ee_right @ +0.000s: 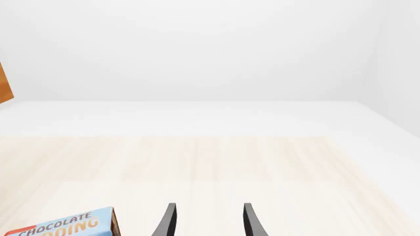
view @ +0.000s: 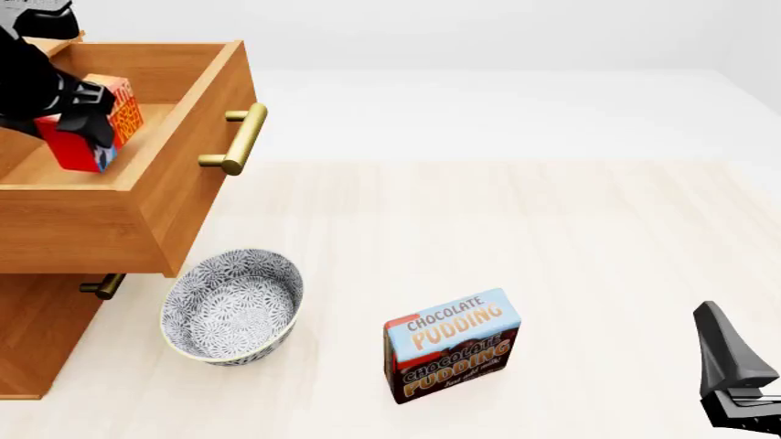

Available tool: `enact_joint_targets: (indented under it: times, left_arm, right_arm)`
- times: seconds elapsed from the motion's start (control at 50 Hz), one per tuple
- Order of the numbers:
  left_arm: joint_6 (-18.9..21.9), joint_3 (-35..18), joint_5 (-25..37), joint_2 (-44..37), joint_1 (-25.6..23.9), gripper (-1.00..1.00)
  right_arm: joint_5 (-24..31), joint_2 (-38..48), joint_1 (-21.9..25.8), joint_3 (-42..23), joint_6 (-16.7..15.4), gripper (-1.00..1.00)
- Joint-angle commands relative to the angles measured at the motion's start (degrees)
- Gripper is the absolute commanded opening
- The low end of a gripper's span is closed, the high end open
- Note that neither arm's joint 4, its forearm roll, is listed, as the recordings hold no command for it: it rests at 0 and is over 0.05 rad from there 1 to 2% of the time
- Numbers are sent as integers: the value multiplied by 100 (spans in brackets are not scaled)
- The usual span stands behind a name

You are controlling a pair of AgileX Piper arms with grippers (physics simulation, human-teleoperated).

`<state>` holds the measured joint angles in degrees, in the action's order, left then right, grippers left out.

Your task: Put the butter at the back in the top drawer of the cabinet and close it.

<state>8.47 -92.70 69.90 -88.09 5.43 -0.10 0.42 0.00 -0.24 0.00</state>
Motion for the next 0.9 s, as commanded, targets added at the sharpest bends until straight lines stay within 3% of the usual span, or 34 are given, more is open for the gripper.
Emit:
enact_joint_targets:
  times: [0.02, 0.46, 0.48, 0.9]
  left_arm:
    - [69, -65, -4, -11, 18, -100]
    - [-97, -166, -2, -10, -54, -100]
    - [-93, -169, -2, 9, -44, 100]
    - [-258, -288, 0, 234, -337, 100]
  right_arm:
    - [0, 0, 0, 0, 0, 100]
    - [0, 0, 0, 0, 0, 100]
    - [0, 0, 0, 0, 0, 100]
    - [0, 0, 0, 0, 0, 100]
